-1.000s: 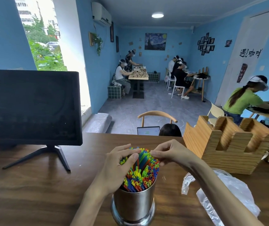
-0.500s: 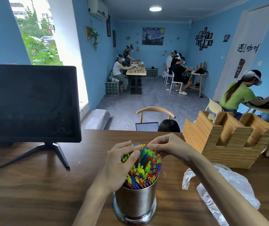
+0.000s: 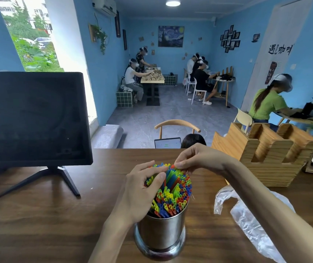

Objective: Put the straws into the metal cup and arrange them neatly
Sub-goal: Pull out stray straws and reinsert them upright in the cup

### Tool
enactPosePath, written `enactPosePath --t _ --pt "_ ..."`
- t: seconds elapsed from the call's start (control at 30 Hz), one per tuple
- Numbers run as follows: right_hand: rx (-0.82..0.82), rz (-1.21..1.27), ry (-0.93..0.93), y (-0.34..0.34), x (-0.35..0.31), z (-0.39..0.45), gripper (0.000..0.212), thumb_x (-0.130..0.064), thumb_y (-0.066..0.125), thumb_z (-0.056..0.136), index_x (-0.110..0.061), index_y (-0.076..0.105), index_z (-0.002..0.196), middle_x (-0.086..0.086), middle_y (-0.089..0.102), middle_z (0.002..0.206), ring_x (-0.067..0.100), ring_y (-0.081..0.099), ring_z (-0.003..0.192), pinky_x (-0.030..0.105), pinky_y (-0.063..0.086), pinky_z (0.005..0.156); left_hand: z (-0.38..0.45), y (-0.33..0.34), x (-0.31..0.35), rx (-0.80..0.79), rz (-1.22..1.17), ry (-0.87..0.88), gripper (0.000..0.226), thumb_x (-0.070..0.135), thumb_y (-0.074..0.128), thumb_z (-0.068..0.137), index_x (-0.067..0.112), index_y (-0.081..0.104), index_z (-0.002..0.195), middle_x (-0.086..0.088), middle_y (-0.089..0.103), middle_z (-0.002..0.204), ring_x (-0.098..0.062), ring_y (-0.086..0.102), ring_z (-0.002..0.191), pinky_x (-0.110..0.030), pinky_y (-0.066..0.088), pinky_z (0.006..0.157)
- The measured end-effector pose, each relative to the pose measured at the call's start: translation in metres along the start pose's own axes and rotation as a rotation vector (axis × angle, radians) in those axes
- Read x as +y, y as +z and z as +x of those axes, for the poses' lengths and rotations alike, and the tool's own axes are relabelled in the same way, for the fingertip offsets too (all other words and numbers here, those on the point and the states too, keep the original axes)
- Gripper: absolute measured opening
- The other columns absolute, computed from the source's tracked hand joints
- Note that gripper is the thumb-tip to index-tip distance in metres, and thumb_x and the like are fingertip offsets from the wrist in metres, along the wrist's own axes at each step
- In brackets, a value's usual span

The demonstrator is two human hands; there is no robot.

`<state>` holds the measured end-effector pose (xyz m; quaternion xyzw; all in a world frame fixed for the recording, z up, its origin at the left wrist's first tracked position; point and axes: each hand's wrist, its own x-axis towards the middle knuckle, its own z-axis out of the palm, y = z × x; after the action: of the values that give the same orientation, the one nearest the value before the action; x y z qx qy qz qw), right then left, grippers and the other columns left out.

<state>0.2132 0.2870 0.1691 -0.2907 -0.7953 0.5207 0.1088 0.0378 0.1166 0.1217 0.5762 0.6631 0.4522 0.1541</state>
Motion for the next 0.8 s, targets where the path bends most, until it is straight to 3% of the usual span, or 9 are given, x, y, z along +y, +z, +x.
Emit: enactPosePath --t 0.2,0.43,0.57,0.8 --pt "0.014 -0.061 0.002 -0.001 -0.003 0.003 0.017 -0.015 0.068 0.096 0.0 0.076 0.101 0.019 0.073 0.093 0.016 0.068 0.08 0.025 0.057 0.073 0.001 -0.001 -0.004 0.01 -0.002 0.017 0.021 0.052 0.056 0.097 0.058 0.067 0.114 0.018 0.054 0.141 0.009 0.044 0.126 -0.026 0.039 0.107" --pt "0.052 -0.112 -0.001 0.007 -0.007 -0.002 0.019 -0.02 0.069 0.096 -0.004 0.073 0.103 0.017 0.074 0.097 0.016 0.068 0.081 0.022 0.054 0.069 0.001 0.0 -0.005 -0.001 -0.01 0.031 0.019 0.054 0.053 0.097 0.065 0.063 0.109 0.019 0.053 0.142 0.008 0.044 0.126 -0.035 0.044 0.109" --pt "0.075 -0.104 -0.003 0.009 -0.005 -0.007 0.02 -0.026 0.073 0.092 -0.007 0.078 0.099 0.013 0.076 0.095 0.017 0.07 0.084 0.022 0.055 0.069 0.001 0.0 -0.005 -0.003 -0.014 0.046 0.019 0.055 0.052 0.096 0.067 0.062 0.107 0.017 0.053 0.142 0.01 0.043 0.126 -0.031 0.042 0.108" --pt "0.127 -0.123 -0.013 0.01 -0.009 -0.006 0.018 -0.016 0.073 0.091 0.001 0.077 0.097 0.012 0.078 0.092 0.017 0.073 0.086 0.021 0.057 0.071 0.001 -0.001 -0.002 -0.012 -0.022 0.045 0.016 0.057 0.05 0.095 0.07 0.058 0.101 0.016 0.053 0.143 0.007 0.044 0.125 -0.03 0.044 0.107"
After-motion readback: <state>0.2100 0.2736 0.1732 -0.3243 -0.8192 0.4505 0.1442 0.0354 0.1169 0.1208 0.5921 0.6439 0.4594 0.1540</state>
